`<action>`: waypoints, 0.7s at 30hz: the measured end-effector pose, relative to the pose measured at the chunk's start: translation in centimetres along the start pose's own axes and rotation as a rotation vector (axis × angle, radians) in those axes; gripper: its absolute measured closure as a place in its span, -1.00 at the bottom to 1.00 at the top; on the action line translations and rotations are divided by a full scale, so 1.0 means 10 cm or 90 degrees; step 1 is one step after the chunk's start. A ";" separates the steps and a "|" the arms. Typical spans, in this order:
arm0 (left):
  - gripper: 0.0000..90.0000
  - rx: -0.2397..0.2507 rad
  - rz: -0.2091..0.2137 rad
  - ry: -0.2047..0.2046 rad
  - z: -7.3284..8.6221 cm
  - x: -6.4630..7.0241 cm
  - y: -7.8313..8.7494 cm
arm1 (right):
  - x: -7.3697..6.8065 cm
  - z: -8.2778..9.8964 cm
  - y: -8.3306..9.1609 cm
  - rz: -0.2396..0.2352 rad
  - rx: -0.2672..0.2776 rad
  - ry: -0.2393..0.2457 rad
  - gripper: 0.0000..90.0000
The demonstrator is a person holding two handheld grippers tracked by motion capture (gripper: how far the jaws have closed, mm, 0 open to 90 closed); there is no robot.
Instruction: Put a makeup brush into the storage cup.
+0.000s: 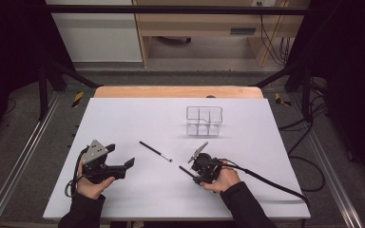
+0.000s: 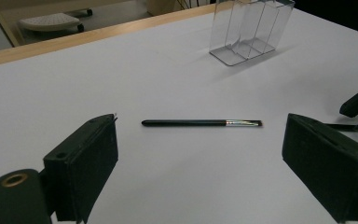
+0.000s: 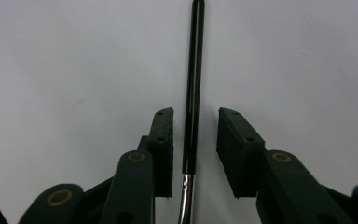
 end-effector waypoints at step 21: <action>-0.78 -0.006 0.000 -0.002 0.00 0.00 -0.01 | -0.01 0.01 -0.05 -0.001 -0.019 0.005 0.87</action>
Point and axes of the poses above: each handheld gripper's, and its own axes: y roughly backward along the jaws, z roughly out of its underside, x roughly to its right, the point moved 3 cm from there along -y, roughly forward along the jaws, and after that the axes turned 15 degrees about -x, right-handed, at the moved point
